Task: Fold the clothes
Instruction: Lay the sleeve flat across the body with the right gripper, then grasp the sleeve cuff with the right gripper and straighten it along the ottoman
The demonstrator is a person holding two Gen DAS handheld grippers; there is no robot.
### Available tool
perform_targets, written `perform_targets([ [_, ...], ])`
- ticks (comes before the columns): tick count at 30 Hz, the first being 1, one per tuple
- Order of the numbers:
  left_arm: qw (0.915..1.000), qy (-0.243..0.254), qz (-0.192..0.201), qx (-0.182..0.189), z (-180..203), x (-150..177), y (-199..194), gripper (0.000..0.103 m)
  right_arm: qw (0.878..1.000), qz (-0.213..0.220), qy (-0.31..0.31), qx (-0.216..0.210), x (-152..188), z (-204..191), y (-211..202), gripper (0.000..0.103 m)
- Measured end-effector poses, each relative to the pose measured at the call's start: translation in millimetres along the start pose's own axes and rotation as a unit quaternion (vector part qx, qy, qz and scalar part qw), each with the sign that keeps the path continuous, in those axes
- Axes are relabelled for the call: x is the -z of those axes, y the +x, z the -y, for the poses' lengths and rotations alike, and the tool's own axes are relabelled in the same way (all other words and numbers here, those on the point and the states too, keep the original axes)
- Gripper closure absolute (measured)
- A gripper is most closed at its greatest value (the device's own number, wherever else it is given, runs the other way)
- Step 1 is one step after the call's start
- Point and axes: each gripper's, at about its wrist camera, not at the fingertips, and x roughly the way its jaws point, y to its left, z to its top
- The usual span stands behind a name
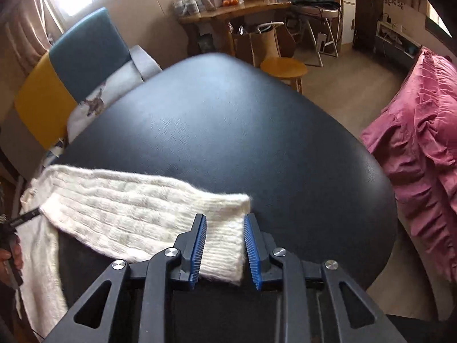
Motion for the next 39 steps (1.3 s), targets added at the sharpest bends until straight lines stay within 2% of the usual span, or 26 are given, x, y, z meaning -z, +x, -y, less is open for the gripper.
perform_targets([
  [2, 1.0, -0.004, -0.001, 0.004, -1.5, 1.7, 0.4, 0.055, 1.0, -0.011, 0.003, -0.017, 8.1, -3.4, 9.4, 0.074],
  [4, 1.0, -0.004, -0.002, 0.005, -2.4, 4.3, 0.0, 0.055, 1.0, 0.0, -0.004, -0.01, 11.8, -11.4, 15.2, 0.069],
  [5, 1.0, -0.004, -0.003, 0.005, -2.9, 5.6, -0.3, 0.055, 1.0, 0.005, -0.007, -0.006, 13.6, -15.5, 18.0, 0.057],
  [6, 1.0, -0.006, -0.003, 0.007, -3.9, 6.6, -0.3, 0.055, 1.0, 0.006, -0.015, -0.007, 15.0, -20.0, 20.9, 0.04],
  [7, 0.9999, -0.007, -0.004, 0.008, -5.1, 7.3, -0.1, 0.055, 1.0, 0.004, -0.027, -0.014, 15.7, -25.2, 23.8, 0.031],
  [8, 0.9999, -0.008, -0.004, 0.009, -5.7, 8.2, -0.3, 0.055, 0.999, 0.002, -0.039, -0.021, 16.5, -30.4, 26.7, 0.014],
  [9, 0.9999, -0.01, -0.004, 0.009, -6.1, 9.4, -0.8, 0.055, 0.998, -0.001, -0.053, -0.021, 17.2, -36.2, 30.2, 0.003],
  [11, 0.9999, -0.012, -0.004, 0.01, -6.9, 11.6, -1.8, 0.055, 0.995, -0.011, -0.102, 0.02, 23.0, -51.0, 38.3, 0.0],
  [13, 0.9998, -0.014, -0.003, 0.012, -7.5, 13.1, -3.3, 0.055, 0.993, -0.007, -0.113, 0.04, 26.7, -58.3, 38.5, 0.004],
  [14, 0.9998, -0.015, -0.003, 0.013, -7.7, 14.1, -4.3, 0.055, 0.994, 0.001, -0.102, 0.036, 26.3, -56.5, 34.7, 0.013],
  [15, 0.9998, -0.014, -0.004, 0.014, -8.0, 15.2, -4.9, 0.054, 0.995, 0.009, -0.092, 0.033, 26.0, -54.7, 30.9, 0.042],
  [16, 0.9998, -0.014, -0.005, 0.015, -8.3, 16.4, -5.3, 0.054, 0.996, 0.015, -0.08, 0.026, 25.4, -51.9, 27.6, 0.061],
  [17, 0.9998, -0.012, -0.006, 0.015, -8.5, 17.8, -5.7, 0.054, 0.997, 0.015, -0.068, 0.016, 24.7, -48.1, 26.2, 0.084],
  [21, 0.9998, -0.007, -0.008, 0.014, -8.0, 22.0, -7.3, 0.053, 0.998, 0.016, -0.06, 0.007, 21.5, -44.7, 22.8, 0.09],
  [25, 0.9999, -0.003, 0.001, 0.014, -7.0, 19.1, -14.4, 0.053, 0.994, 0.061, -0.09, 0.025, 0.5, -60.9, 7.3, 0.091],
  [28, 0.9998, 0.002, 0.017, 0.012, -7.7, 10.3, -22.0, 0.053, 0.984, 0.093, -0.132, 0.077, -15.9, -73.6, -1.4, 0.091],
  [33, 0.9993, 0.005, 0.037, 0.009, -13.1, -8.2, -25.4, 0.053, 0.971, 0.082, -0.17, 0.144, -35.2, -83.7, 27.9, 0.091],
  [39, 0.994, 0.105, 0.03, -0.004, 4.7, -20.5, -13.1, 0.054, 0.956, 0.086, -0.199, 0.198, -62.5, -88.2, 55.3, 0.091],
])
